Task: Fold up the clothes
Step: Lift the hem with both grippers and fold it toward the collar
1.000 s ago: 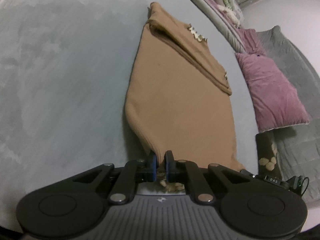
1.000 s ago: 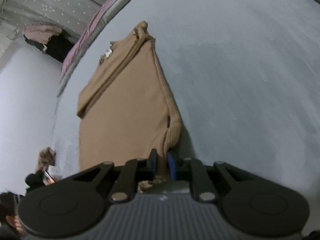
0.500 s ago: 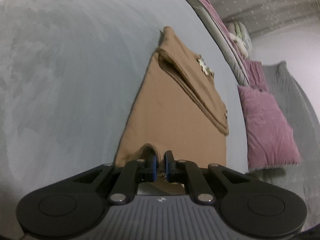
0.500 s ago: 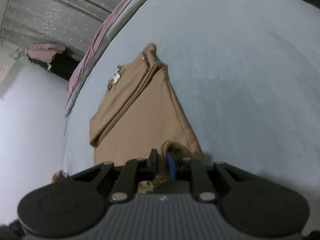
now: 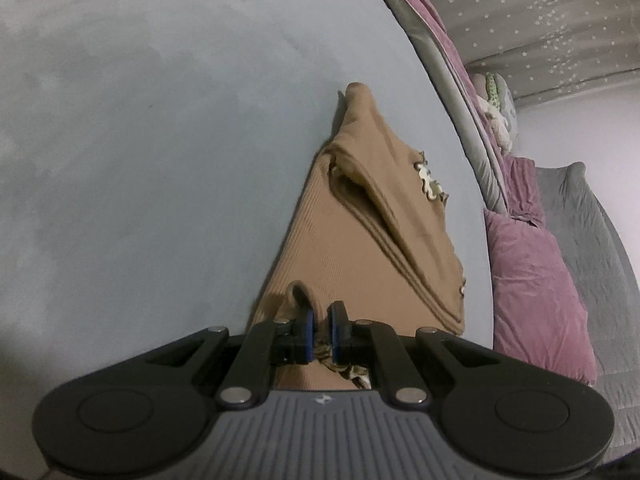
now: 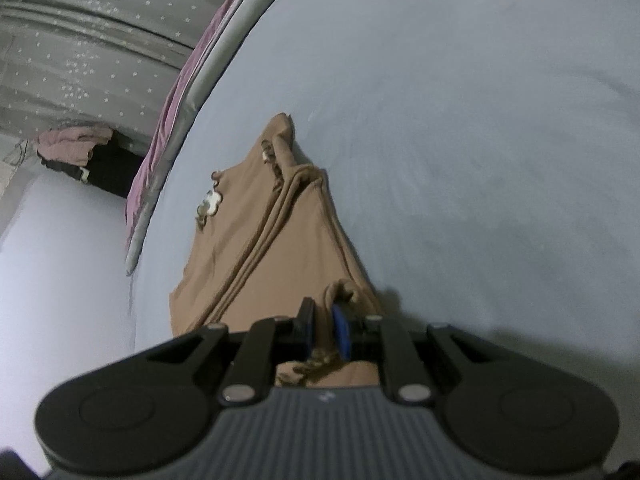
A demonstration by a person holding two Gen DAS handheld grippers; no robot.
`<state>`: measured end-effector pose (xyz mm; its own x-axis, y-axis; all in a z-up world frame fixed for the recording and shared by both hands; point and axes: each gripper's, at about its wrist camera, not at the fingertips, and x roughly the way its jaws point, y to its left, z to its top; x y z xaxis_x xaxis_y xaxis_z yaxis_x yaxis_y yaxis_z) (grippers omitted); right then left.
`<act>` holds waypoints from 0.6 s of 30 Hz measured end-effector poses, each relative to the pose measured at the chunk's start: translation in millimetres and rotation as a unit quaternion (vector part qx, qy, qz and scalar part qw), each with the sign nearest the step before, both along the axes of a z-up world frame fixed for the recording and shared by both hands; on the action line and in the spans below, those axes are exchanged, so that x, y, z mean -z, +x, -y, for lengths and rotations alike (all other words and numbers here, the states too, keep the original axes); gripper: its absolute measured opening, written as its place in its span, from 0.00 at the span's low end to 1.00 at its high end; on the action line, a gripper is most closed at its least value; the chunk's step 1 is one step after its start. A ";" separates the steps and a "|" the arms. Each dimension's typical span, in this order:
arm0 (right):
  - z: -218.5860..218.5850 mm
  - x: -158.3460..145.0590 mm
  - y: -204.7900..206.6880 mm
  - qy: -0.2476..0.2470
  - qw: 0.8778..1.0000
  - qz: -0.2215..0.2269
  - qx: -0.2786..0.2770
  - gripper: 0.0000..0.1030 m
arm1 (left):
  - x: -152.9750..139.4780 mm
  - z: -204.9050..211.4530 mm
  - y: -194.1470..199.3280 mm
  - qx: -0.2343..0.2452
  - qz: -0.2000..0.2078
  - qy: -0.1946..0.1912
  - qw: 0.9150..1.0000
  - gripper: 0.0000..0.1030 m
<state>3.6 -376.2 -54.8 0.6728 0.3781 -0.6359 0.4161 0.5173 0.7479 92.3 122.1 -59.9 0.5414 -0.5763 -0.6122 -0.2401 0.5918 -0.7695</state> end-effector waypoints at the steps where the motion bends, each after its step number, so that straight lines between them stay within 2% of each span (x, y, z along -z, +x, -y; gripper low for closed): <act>1: 0.3 2.5 4.5 0.003 1.000 0.000 0.003 0.11 | 1.1 0.7 4.9 -0.001 0.001 -0.002 1.000 0.07; 18: -0.2 28.8 60.5 0.028 0.999 0.030 0.030 0.11 | 13.7 3.3 46.7 -0.022 0.055 -0.020 0.998 0.06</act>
